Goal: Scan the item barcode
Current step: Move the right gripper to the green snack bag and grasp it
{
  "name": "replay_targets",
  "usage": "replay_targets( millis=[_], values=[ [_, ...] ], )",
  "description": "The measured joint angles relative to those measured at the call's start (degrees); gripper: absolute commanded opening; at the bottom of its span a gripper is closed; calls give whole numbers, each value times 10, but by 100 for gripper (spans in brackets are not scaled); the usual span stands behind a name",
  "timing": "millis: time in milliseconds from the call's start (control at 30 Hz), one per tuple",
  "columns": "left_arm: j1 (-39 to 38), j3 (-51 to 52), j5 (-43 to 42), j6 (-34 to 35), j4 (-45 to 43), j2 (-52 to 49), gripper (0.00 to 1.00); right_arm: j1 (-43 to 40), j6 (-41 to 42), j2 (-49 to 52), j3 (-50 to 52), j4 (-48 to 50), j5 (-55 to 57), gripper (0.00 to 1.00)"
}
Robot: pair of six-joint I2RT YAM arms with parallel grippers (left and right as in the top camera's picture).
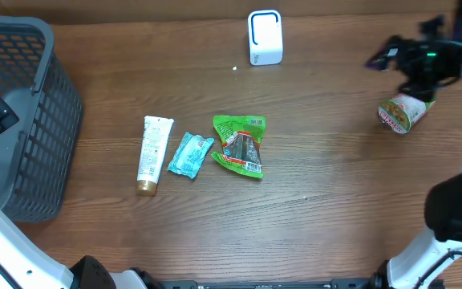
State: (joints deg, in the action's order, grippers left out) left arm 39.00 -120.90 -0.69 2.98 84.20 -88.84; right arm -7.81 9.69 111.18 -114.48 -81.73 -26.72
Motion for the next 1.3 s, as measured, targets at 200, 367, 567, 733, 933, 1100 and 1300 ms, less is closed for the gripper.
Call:
replay_targets(
  millis=[200,367,567,733,933,1100,1300],
  values=[
    [0,0,0,0,0,0,100,131,-19,0,48,40,10,100],
    [0,0,0,0,0,0,100,209,-36,0,106,118,22,100],
    [0,0,0,0,0,0,100,290,-85,2,172,215,47,100],
    [0,0,0,0,0,0,100,339,-117,5,204,277,71,99],
    [0,0,0,0,0,0,100,357,-133,24,212,375,79,95],
    [0,0,0,0,0,0,100,358,-100,74,212,437,82,91],
    [0,0,0,0,0,0,100,358,12,140,213,449,98,88]
  ],
)
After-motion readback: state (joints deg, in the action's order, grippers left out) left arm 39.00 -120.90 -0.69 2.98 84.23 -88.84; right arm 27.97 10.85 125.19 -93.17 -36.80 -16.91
